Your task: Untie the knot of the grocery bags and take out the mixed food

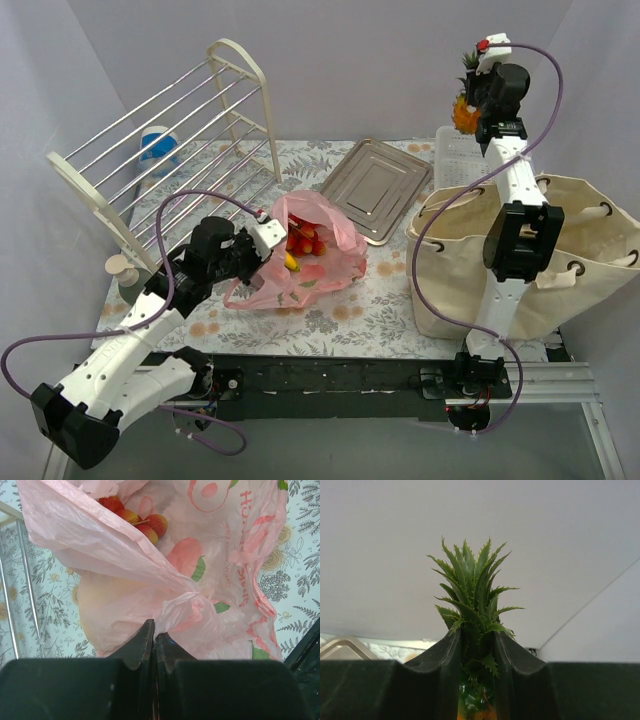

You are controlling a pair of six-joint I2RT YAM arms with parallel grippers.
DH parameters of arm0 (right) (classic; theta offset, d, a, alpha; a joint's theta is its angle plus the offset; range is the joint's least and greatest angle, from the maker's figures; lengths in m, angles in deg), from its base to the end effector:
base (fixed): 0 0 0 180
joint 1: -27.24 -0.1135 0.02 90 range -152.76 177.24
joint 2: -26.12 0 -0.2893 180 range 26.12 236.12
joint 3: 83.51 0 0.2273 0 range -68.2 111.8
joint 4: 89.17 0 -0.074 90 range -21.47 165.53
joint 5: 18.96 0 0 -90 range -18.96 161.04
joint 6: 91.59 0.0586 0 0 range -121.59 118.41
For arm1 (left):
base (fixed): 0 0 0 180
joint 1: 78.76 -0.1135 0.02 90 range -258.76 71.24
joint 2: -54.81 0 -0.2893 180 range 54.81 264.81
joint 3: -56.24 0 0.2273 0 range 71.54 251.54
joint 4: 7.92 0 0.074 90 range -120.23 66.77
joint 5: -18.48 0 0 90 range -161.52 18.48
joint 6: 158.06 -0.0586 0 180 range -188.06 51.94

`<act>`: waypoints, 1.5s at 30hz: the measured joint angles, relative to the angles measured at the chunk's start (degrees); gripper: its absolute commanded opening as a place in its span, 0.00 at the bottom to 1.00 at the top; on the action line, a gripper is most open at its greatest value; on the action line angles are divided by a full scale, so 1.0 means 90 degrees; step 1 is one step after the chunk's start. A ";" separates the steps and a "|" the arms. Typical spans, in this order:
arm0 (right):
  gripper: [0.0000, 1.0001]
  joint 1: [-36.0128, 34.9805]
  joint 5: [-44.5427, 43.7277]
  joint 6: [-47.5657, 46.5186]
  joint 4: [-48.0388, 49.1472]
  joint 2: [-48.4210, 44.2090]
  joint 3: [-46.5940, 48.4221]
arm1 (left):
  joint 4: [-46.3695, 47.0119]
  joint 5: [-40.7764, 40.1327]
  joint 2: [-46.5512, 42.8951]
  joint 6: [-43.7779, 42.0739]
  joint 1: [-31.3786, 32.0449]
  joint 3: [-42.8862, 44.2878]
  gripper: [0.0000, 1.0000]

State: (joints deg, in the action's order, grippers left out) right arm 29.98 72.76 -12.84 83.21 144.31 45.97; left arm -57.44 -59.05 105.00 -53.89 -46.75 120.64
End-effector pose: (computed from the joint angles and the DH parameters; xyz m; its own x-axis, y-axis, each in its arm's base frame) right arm 0.5114 -0.0227 0.4215 0.0592 -0.1981 -0.9784 0.0300 0.9800 -0.1966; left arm 0.1308 -0.0967 0.3157 -0.6385 0.1172 -0.7607 0.5267 0.7872 -0.3208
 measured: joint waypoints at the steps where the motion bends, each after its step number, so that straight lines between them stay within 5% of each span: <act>1: 0.01 0.0019 -0.0056 -0.0063 0.0000 0.0148 0.0000 | -0.0012 0.0000 0.0034 0.0000 0.0000 0.0002 0.00; 23: 0.03 0.0228 -0.0505 -0.0461 0.0420 0.2047 0.0039 | -0.1064 -0.0512 0.0588 -0.0168 0.0000 0.0520 0.00; 27: 0.33 0.0233 -0.0510 -0.0515 0.0525 0.2055 0.0032 | -0.1229 -0.0512 0.0651 -0.0197 0.0000 0.0687 0.00; 31: 0.50 0.0238 -0.0508 -0.0520 0.0775 0.2052 -0.0163 | -0.1358 -0.0510 0.0648 -0.0199 0.0000 0.0801 0.00; 45: 0.75 0.0240 -0.0328 -0.0240 0.0665 0.1321 -0.0707 | -0.1151 -0.0503 0.0466 -0.0340 0.0000 0.0597 0.00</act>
State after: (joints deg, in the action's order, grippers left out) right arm 32.15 69.81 -15.00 89.20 156.20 39.61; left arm -67.80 -63.57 109.20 -56.95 -46.75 126.02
